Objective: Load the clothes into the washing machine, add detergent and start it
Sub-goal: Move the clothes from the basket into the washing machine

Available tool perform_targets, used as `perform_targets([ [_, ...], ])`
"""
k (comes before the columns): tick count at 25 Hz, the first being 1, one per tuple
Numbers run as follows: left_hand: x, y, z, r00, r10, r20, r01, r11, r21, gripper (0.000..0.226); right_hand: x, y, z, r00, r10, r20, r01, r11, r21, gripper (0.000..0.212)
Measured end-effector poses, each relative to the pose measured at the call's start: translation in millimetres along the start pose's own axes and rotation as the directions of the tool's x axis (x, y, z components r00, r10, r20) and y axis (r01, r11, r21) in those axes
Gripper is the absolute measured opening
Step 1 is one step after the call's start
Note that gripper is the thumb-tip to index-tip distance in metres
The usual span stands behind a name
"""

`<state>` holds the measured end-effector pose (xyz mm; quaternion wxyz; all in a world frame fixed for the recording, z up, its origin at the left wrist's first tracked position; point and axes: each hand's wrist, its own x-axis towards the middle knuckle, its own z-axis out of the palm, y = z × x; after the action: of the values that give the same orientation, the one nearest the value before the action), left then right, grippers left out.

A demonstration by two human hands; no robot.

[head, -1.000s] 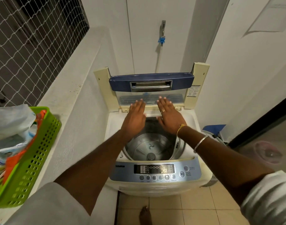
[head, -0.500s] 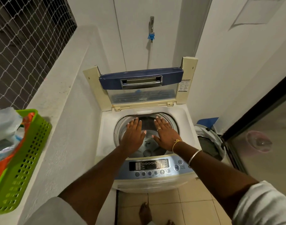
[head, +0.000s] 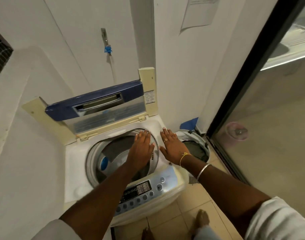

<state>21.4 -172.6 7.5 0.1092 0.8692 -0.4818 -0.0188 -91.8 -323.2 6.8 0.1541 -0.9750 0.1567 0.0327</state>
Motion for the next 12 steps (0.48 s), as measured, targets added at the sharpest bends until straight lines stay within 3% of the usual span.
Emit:
perform_targets([
  [5, 67, 69, 27, 1.000, -0.014, 0.006, 0.014, 0.998, -0.068, 0.056, 5, 90, -15, 0.998, 0.069, -0.001, -0.069, 0.997, 0.030, 0.066],
  [12, 158, 136, 80, 0.995, -0.030, 0.093, 0.037, 0.997, -0.074, 0.050, 37, 219, -24, 0.991, 0.005, 0.130, -0.005, 1.000, 0.000, 0.071],
])
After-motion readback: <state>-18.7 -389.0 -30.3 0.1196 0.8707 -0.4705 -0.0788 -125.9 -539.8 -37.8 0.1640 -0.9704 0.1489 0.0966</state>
